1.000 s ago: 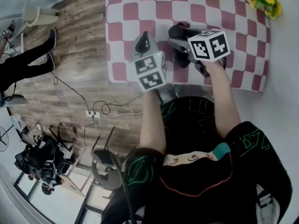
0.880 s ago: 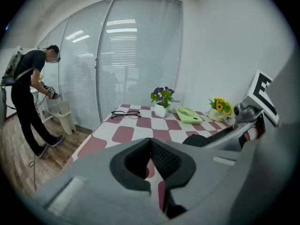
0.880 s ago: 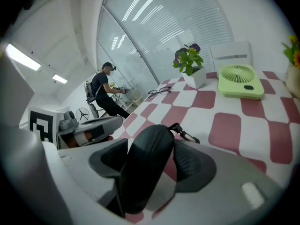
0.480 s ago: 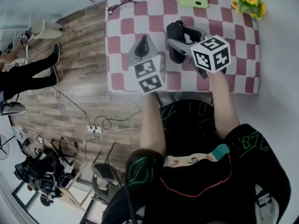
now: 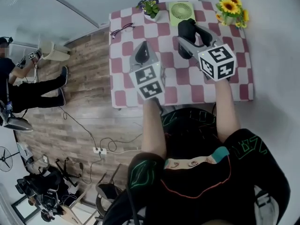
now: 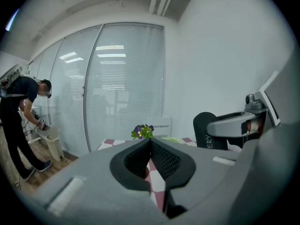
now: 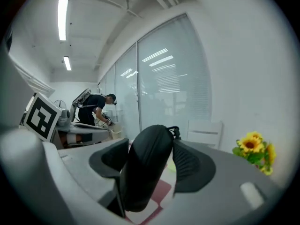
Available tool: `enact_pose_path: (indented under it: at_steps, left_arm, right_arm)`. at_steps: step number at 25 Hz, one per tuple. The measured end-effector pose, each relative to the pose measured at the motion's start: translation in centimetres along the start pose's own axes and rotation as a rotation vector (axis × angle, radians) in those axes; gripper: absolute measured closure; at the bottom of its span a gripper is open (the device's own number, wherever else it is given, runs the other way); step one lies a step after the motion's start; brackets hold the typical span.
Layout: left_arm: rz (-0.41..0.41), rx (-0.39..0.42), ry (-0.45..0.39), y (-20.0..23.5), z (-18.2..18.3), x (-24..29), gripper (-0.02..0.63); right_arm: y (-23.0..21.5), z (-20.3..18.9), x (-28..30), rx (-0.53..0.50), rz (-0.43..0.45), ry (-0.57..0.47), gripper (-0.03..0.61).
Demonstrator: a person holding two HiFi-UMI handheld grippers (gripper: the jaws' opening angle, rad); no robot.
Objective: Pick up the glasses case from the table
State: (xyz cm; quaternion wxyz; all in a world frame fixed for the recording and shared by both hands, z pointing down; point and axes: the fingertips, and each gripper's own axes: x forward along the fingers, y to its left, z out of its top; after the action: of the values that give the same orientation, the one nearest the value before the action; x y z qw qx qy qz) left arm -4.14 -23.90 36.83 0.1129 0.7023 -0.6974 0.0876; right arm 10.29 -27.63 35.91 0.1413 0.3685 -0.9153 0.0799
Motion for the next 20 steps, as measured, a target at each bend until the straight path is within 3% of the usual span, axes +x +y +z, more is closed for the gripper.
enact_pose_path:
  at_steps: [10, 20]
  left_arm:
    - [-0.046, 0.072, -0.167, -2.3, 7.5, -1.0, 0.604]
    - [-0.082, 0.097, -0.199, -4.8, 9.8, -0.5, 0.604]
  right_arm:
    - [-3.7, 7.8, -6.6, -0.101, -0.185, -0.317, 0.281]
    - [-5.6, 9.0, -8.9, -0.14, -0.226, -0.327, 0.284]
